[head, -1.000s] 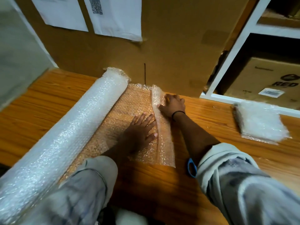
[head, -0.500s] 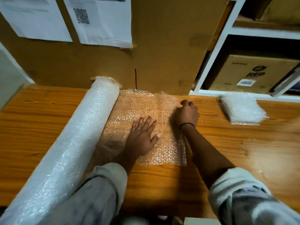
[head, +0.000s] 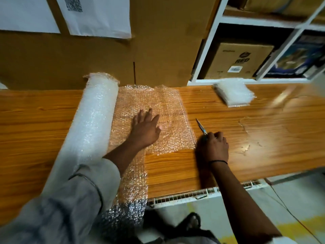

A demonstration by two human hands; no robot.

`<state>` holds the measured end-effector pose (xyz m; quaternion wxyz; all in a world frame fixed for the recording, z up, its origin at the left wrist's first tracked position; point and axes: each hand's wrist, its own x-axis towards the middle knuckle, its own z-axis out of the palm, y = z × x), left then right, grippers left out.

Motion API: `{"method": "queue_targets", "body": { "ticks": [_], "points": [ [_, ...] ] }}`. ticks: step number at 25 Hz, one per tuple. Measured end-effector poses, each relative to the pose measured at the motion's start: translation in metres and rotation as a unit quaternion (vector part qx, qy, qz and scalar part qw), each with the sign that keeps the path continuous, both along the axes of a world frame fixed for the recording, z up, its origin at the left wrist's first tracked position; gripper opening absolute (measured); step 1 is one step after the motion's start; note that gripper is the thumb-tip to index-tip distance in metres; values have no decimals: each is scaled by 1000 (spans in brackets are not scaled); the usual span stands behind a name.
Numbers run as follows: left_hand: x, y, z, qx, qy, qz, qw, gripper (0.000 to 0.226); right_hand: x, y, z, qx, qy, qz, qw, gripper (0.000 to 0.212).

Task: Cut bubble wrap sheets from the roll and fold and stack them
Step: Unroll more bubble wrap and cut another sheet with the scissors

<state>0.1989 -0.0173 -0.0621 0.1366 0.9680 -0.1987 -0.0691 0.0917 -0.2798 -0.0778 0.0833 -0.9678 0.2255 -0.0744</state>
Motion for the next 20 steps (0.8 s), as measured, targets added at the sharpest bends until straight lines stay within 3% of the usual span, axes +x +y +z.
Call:
{"method": "queue_targets", "body": {
  "ticks": [7,11,12,15,18,20],
  "points": [
    [-64,39,-18,-93,-22,76,993,50,-13,-9,22,91,58,13,994,29],
    [-88,34,-40,-42,-27,89,995,57,-17,0,37,306,-13,-21,952,20],
    [-91,31,-43,-22,-37,90,995,57,-20,6,38,373,-16,-33,927,15],
    [-93,28,-49,-7,-54,104,993,61,-28,17,20,559,-39,-44,827,30],
    [-96,29,-54,-22,-73,104,992,59,-39,36,21,787,-32,-61,614,43],
    [-100,29,-53,-68,-74,104,989,60,-52,46,24,827,6,-43,561,58]
  ]
}}
